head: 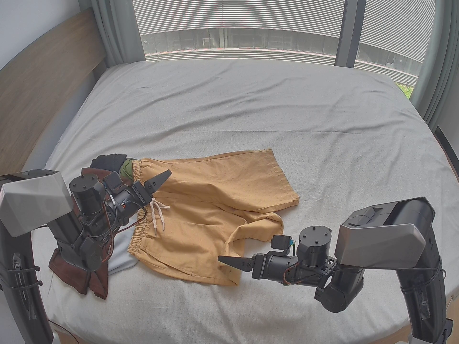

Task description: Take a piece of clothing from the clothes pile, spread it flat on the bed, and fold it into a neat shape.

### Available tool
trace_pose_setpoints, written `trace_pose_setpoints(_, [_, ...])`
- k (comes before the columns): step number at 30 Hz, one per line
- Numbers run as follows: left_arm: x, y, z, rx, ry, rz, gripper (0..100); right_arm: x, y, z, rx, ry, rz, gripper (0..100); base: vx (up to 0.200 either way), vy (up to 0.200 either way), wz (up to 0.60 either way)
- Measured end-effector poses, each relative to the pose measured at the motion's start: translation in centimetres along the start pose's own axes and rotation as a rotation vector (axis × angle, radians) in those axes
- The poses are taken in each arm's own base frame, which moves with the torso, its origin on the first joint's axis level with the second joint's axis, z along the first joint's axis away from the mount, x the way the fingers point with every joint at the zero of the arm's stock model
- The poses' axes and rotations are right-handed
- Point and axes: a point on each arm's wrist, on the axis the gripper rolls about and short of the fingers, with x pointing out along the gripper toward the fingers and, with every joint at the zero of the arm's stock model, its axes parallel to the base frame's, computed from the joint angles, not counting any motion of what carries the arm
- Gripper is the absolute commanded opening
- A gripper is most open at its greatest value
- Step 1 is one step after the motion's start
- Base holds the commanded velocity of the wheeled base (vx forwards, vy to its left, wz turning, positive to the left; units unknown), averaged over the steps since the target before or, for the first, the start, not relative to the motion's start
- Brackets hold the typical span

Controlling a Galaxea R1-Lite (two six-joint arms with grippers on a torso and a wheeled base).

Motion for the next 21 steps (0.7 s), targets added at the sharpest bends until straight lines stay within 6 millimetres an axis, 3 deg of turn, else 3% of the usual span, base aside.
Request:
trace_pose_setpoints(14, [-0.01,0.0,0.0,0.001,0.0,0.0,100,0.38,-0.56,0.54,0.035,-0.021,0.003,100,0.0,0.0,0.0])
trace_pose_setpoints(15, [-0.01,0.0,0.0,0.0,0.0,0.0,100,0.39,-0.58,0.56,0.035,-0.022,0.003,0,0.0,0.0,0.0])
trace_pose_setpoints(21, [-0.01,0.0,-0.01,0.0,0.001,0.0,100,0.46,-0.66,0.57,0.034,-0.024,0.004,0,0.0,0.0,0.0])
